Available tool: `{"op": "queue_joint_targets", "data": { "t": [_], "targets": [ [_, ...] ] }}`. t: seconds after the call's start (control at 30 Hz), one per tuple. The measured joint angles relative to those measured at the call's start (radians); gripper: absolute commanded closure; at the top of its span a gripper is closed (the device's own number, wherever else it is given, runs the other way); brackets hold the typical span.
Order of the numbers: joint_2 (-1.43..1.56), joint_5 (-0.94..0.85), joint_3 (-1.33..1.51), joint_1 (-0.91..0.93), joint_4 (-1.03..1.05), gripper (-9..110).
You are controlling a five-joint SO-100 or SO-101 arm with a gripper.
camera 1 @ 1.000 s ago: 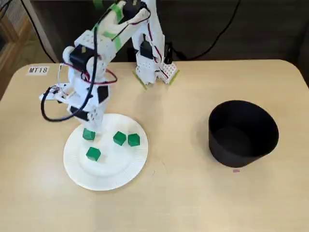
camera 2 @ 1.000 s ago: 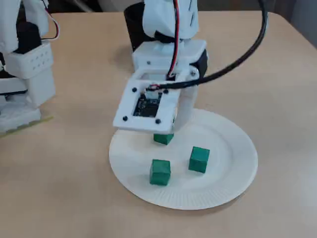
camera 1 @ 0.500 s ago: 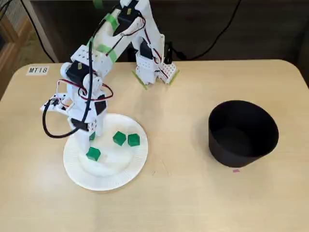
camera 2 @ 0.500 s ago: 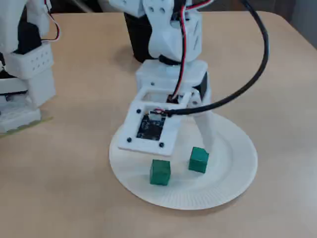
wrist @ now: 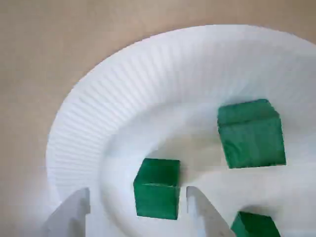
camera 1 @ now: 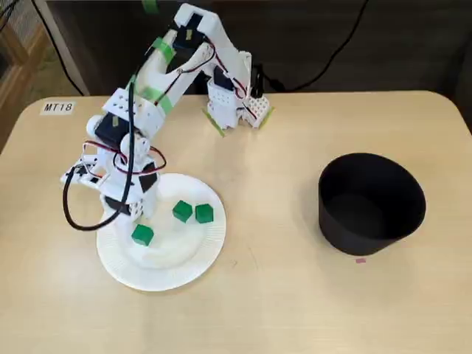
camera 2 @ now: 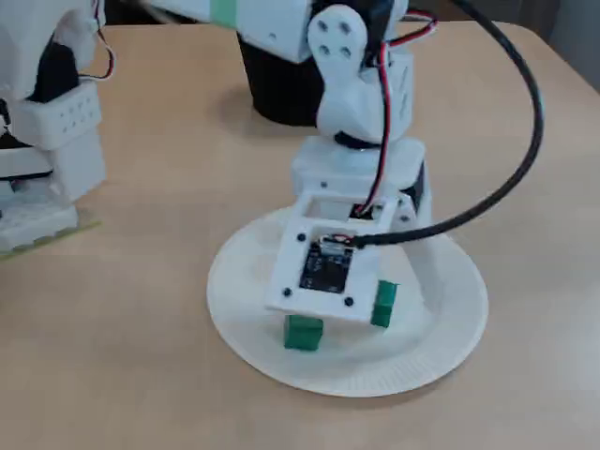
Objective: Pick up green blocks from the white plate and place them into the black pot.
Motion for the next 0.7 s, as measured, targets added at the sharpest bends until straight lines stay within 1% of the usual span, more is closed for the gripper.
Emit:
{"op": "queue_joint_targets", "data": {
  "t": [0.43,0.53,0.6,0.63,0.7],
  "targets": [
    [-0.057,0.018,-0.021,-0.028,0.012,80],
    [-0.077,0.037,-0.023,-0.028,0.009,90],
    [-0.091,0.057,-0.035,-0.028,0.003,101],
    [-0.1,0.066,-0.048,-0.028,0.0,104],
    [-0.127,0.072,-0.089,-0.028,0.009,104]
  ]
}}
